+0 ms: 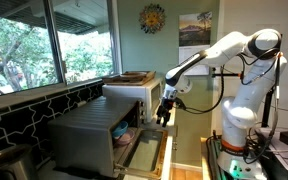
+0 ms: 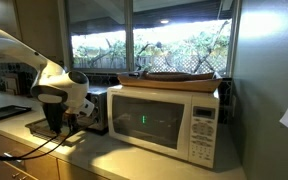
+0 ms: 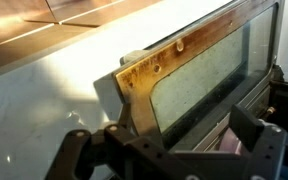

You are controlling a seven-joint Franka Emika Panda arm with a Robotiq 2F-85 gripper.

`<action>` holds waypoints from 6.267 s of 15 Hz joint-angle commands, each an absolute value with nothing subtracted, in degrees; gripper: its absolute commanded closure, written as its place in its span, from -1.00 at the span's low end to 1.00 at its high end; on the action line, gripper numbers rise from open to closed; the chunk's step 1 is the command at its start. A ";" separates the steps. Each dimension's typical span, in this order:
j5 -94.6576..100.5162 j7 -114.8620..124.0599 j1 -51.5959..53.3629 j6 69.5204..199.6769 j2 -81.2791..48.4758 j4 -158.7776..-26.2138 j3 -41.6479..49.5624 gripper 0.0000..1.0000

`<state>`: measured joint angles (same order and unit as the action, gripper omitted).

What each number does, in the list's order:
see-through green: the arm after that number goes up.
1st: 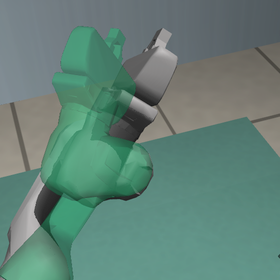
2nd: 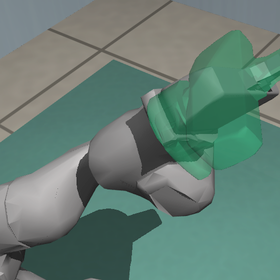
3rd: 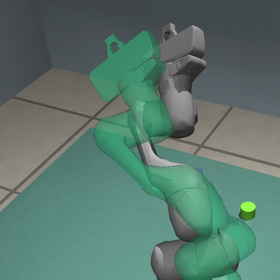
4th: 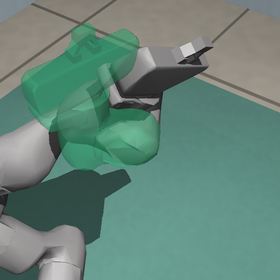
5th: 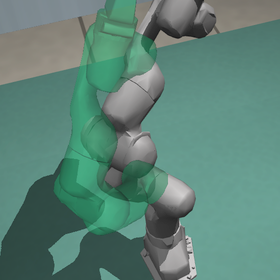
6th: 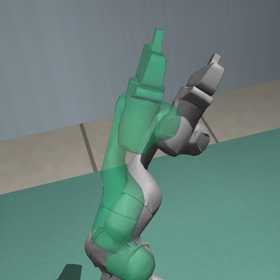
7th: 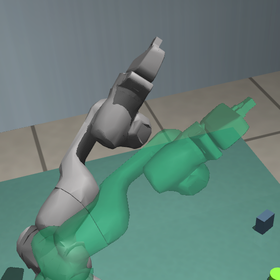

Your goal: Move the purple bowl to the bottom space in the oven

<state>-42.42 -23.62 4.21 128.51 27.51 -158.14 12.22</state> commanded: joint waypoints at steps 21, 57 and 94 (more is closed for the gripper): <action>-55.80 -38.39 -1.84 120.62 18.32 -157.54 12.62 -1.00; -103.43 -51.44 -8.92 116.72 28.08 -155.37 0.34 -1.00; -26.71 -3.67 -8.27 108.14 73.12 -155.06 6.16 -1.00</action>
<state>-28.37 -5.19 -10.39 107.33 73.00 -155.04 5.17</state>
